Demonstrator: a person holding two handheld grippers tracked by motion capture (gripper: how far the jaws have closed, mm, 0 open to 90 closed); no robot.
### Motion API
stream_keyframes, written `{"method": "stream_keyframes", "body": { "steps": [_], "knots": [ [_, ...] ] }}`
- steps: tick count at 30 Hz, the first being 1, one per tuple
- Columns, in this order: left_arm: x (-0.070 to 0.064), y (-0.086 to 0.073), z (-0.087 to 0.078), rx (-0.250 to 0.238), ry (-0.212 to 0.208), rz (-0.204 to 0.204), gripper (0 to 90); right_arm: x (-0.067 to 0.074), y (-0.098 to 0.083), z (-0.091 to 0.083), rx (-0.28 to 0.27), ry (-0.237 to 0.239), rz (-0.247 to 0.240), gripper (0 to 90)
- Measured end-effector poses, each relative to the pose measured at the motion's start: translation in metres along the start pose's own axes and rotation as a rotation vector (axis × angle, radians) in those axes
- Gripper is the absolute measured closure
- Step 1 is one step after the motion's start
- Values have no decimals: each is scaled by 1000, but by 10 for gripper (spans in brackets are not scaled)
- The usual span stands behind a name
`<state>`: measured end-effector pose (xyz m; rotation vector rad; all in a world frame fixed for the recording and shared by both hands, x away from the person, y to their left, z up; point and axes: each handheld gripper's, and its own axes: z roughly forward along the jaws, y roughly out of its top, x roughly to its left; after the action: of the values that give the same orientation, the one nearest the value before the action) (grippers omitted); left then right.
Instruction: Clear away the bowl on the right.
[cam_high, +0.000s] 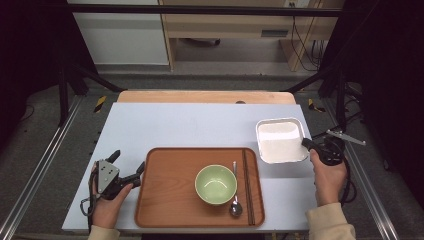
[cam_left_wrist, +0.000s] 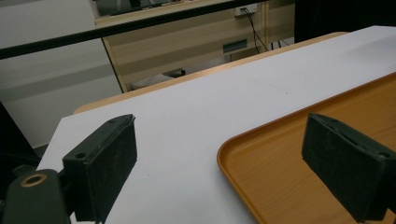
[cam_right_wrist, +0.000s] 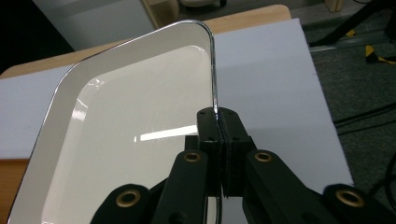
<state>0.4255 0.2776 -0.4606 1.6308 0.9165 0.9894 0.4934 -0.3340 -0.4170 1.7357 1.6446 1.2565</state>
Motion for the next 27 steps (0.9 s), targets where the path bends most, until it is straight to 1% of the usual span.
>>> {"method": "stream_keyframes", "body": {
  "steps": [2,5,7,9,11,13,15,18,19,21,24,26,27],
  "knots": [
    [-1,3,-1,-3,-5,-10,99,6,2,-1,-6,17,4,891],
    [-3,8,-2,-14,-7,-10,100,15,7,-1,-23,49,9,891],
    [-4,12,-3,-25,-13,-26,100,21,9,0,-36,68,0,891],
    [-6,17,-3,-27,-15,-23,101,29,12,0,-42,82,-7,891],
    [-8,22,-4,-35,-20,-24,102,37,15,1,-47,101,-3,891],
    [-9,26,-3,-38,-25,-28,104,45,18,3,-54,111,-19,891],
    [-11,31,-3,-46,-28,-26,108,52,21,5,-58,130,-19,891],
    [-14,38,1,-48,-43,-17,117,65,25,8,-64,151,-25,891],
    [-16,40,2,-49,-50,-18,118,69,26,10,-64,155,-35,891],
    [-20,45,5,-57,-69,-21,123,77,27,12,-64,167,-37,891],
    [-26,55,11,-74,-87,-15,135,90,28,15,-62,189,-42,891],
    [-31,62,15,-81,-96,-11,143,98,28,18,-65,199,-60,891],
    [-33,66,17,-83,-101,-5,147,102,28,19,-66,205,-61,891]
  ]
}}
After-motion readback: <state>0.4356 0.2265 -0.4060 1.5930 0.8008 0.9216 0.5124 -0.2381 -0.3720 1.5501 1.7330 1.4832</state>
